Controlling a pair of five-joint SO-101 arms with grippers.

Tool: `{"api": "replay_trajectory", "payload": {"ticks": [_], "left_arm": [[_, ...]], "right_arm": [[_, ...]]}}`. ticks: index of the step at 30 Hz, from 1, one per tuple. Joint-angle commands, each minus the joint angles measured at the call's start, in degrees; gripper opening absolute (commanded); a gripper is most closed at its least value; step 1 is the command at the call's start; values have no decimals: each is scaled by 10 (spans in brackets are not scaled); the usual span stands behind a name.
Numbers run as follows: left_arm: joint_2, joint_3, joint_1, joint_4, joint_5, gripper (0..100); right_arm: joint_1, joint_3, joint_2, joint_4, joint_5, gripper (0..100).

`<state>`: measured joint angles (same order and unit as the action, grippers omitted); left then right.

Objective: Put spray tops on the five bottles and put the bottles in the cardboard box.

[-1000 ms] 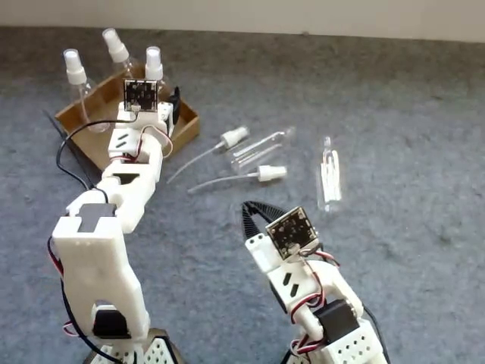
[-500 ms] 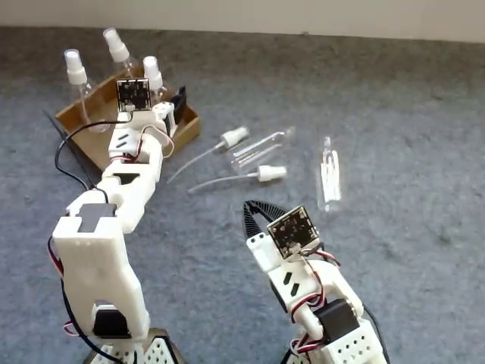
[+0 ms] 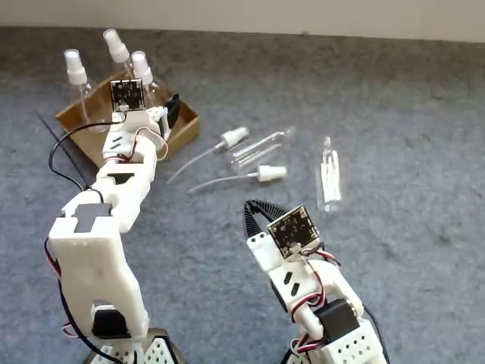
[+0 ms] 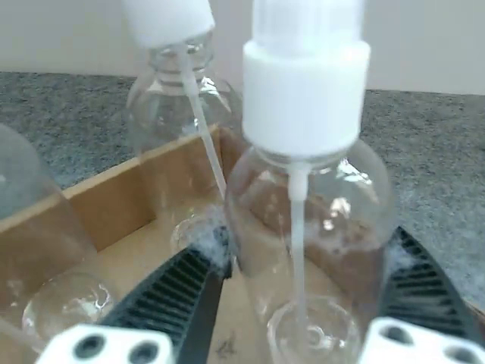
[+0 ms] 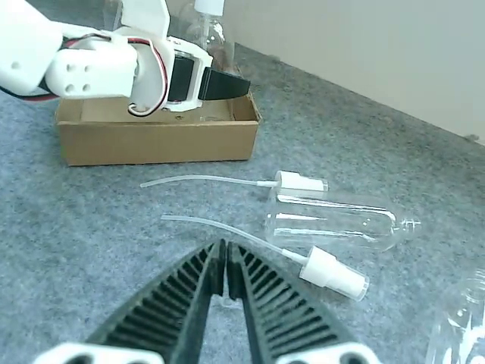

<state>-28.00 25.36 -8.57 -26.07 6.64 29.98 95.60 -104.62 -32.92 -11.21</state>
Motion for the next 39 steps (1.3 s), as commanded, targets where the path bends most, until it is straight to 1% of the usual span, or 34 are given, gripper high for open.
{"api": "replay_trajectory", "payload": {"ticks": [1,3,5,9,15,20,25,29,31,39], "left_arm": [[70,-11,-3,61,7,344],[91,-11,-2,99,7,386],[107,-11,-4,125,7,407],[134,-6,-7,158,7,407],[196,-6,-7,258,7,407],[257,-6,-7,370,7,407],[305,-5,-7,455,7,407],[348,-5,-3,535,5,407],[372,-5,-1,581,-18,407],[450,-5,5,728,-153,407]], "right_arm": [[-7,71,-1,-5,-5,5],[-7,71,-1,-5,-5,5],[-7,71,-1,-5,-5,5],[-7,71,-1,-5,-5,5],[-8,71,-1,-5,-5,5],[-51,71,-7,7,-5,5],[-101,73,-7,35,-2,5],[-124,73,-7,46,-1,5],[-139,73,-7,49,-1,5],[-192,73,-7,65,0,5]]}}
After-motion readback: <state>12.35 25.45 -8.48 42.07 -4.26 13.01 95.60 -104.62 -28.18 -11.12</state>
